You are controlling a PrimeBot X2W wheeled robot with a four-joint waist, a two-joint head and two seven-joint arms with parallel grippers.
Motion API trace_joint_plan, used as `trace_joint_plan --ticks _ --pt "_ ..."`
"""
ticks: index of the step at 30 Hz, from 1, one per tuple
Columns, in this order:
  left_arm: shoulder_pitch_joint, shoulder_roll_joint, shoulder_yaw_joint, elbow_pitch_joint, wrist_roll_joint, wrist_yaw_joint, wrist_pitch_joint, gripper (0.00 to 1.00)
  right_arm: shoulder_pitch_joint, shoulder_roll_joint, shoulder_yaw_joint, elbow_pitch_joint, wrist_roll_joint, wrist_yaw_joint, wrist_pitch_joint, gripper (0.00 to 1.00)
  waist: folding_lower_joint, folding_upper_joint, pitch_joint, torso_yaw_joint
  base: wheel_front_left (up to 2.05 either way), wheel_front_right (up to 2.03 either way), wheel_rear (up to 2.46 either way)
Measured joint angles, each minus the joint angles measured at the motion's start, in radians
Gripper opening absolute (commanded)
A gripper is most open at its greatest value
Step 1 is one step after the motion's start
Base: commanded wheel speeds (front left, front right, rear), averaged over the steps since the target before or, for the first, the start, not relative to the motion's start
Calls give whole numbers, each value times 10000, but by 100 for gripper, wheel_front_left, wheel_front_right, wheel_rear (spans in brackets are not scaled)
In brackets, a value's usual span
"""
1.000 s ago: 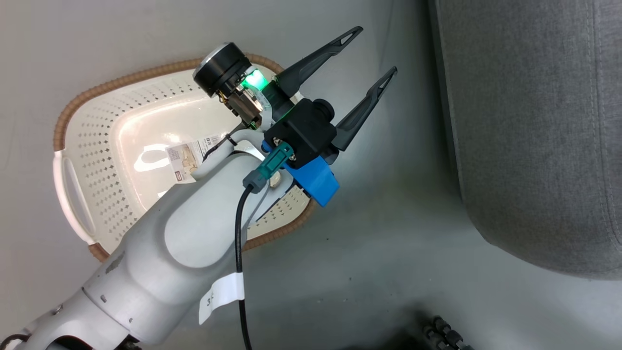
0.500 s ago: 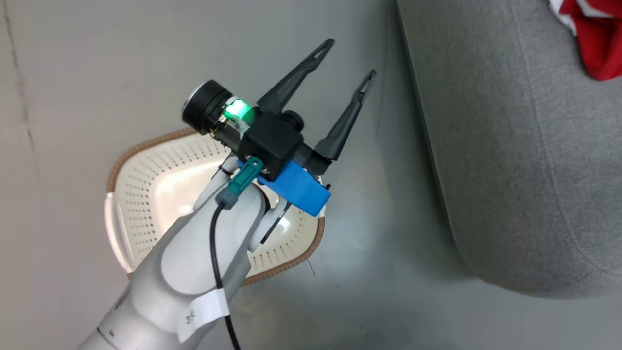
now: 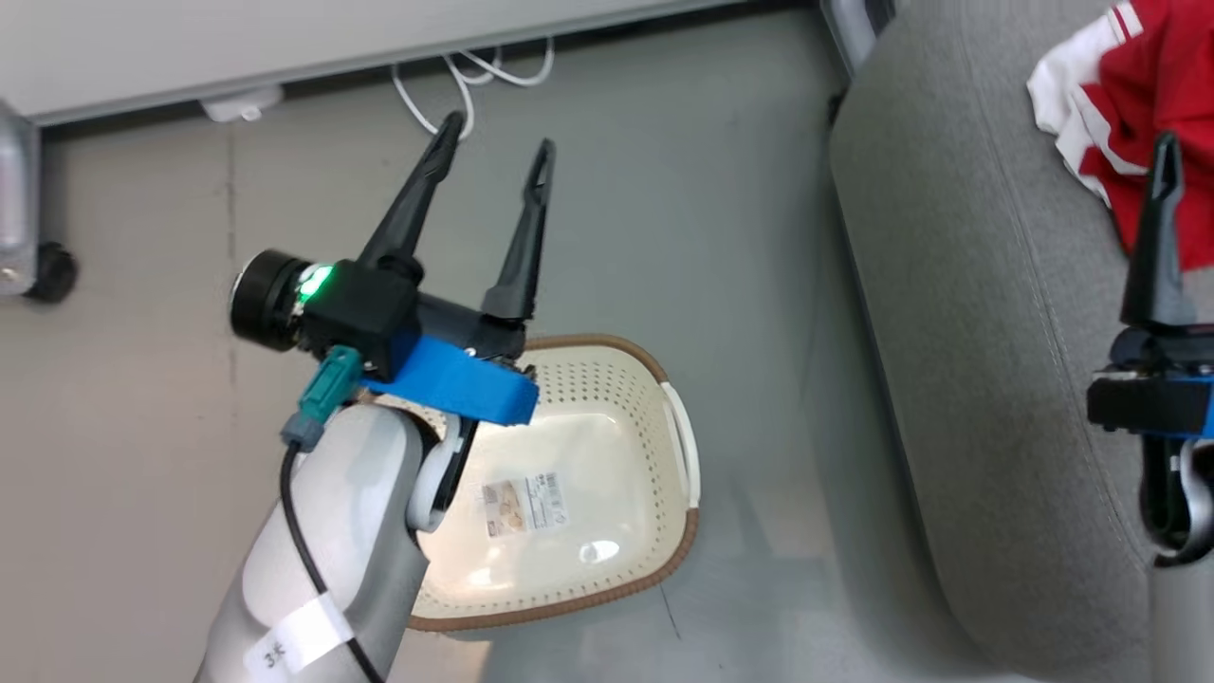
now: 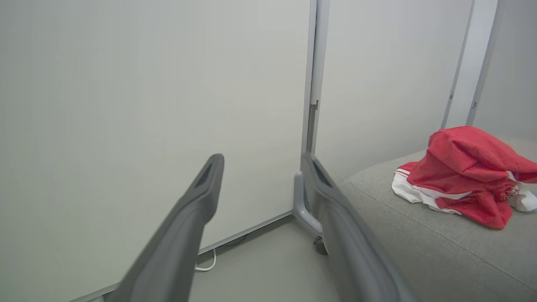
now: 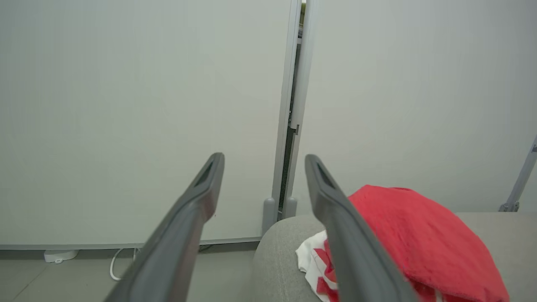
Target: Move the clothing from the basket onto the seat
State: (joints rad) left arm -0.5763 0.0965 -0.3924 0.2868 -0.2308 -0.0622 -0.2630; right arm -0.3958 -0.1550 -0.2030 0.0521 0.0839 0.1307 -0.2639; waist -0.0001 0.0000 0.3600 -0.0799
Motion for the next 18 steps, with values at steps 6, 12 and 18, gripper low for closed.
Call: trace_joint_plan --ticks 6,12,18 --pt "865 -148 1001 -111 207 -59 0 100 540 198 435 71 75 0 -2 100 0 0 -776 597 0 0 0" --pt "1714 -255 1854 -121 414 -140 0 100 1017 347 813 290 88 0 -2 100 0 0 -1490 991 0 0 0" --pt "2496 -360 2497 -117 571 -224 0 100 1613 512 1101 474 207 0 0 100 -1 0 -2098 1178 0 0 0"
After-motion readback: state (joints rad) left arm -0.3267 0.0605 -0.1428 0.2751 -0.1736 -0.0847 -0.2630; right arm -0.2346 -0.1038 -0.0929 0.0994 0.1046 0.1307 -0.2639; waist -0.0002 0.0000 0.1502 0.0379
